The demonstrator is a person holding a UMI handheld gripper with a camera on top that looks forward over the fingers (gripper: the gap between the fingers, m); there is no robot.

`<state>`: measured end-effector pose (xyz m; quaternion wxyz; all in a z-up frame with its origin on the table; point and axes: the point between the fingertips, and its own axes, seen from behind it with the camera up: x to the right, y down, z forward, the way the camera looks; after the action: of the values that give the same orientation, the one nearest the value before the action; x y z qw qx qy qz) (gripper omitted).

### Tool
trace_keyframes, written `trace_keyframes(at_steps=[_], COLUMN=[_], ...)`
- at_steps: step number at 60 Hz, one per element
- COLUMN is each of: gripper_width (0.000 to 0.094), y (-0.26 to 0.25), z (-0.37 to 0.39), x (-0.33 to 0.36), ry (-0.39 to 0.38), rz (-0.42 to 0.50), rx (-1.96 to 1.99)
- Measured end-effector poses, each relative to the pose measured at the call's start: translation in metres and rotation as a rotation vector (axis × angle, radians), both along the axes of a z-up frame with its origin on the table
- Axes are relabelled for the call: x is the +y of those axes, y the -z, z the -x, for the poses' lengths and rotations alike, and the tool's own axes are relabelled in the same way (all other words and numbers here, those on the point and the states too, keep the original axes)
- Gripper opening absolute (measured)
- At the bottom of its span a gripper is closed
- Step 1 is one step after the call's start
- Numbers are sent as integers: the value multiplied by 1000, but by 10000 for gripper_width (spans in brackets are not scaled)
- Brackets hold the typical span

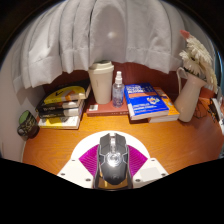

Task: Arrange mouse

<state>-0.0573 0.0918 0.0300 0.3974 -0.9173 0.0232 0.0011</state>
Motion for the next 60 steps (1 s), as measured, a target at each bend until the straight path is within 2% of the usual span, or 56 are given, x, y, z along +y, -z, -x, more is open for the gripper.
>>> trace_keyframes(at_steps=[8,14,15,26,28,29,33,44,60], gripper_width=[371,394,424,517,641,643,878,859,854], y=[32,39,39,43,48,46,39,-27,-147], z=[9,11,10,8,7,5,1,0,6], x=[1,0,0,0,-3,-4,-6,-34,-135], ry=[-4,-31,-30,25,27,30,42,66,68], rz=[40,50,52,62,85,91,86,5,-114], rx=[31,-19,-23,-8,-15,-25,-39,4,10])
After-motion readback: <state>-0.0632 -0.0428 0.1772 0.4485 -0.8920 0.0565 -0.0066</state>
